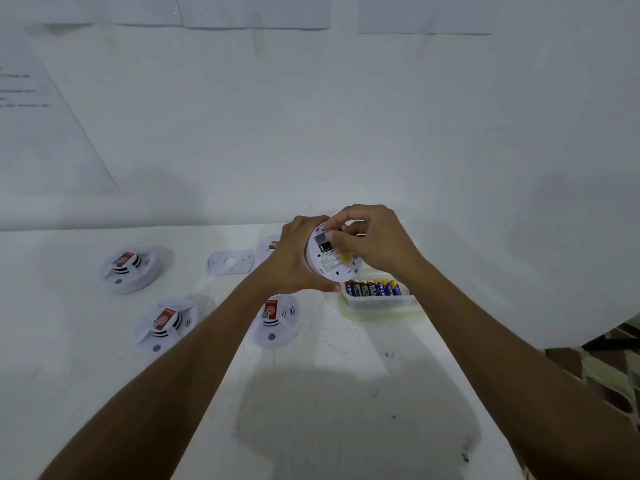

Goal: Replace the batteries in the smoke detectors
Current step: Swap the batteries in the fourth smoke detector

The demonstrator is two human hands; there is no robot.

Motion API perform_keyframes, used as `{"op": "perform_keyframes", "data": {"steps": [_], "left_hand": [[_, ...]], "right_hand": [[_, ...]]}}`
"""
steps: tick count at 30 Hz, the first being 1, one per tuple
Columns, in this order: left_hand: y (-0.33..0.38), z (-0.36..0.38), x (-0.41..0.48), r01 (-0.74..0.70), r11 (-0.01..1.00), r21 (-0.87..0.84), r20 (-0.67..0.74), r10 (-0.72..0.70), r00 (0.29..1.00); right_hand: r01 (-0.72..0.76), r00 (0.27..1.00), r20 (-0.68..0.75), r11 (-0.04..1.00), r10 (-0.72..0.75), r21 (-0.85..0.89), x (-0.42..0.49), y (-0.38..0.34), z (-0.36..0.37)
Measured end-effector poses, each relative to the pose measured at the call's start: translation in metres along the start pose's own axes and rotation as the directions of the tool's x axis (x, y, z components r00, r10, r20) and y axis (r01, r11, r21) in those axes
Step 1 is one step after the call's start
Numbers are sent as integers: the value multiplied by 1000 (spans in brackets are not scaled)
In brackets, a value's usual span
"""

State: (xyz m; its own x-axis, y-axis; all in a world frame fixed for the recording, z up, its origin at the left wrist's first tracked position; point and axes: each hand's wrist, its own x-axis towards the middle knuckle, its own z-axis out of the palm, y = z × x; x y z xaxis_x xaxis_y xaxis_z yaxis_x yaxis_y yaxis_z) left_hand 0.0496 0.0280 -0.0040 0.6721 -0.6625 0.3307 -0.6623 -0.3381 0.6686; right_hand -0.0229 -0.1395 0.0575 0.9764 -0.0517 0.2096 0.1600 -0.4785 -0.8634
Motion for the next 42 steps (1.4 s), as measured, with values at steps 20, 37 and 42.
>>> {"op": "perform_keyframes", "data": {"steps": [20,37,42], "left_hand": [[13,-13,-31,49,998,-46,44,-47,998],[-47,-119,-108,181,975,-129,-16,-184,983],[-70,-150,-120,138,984,-113,24,-136,990]], "right_hand": [[-220,973,-24,957,229,191,-11,-3,18],[-243,964,0,885,265,398,16,-46,135],[-277,959,47,891,280,360,30,-58,163]]}}
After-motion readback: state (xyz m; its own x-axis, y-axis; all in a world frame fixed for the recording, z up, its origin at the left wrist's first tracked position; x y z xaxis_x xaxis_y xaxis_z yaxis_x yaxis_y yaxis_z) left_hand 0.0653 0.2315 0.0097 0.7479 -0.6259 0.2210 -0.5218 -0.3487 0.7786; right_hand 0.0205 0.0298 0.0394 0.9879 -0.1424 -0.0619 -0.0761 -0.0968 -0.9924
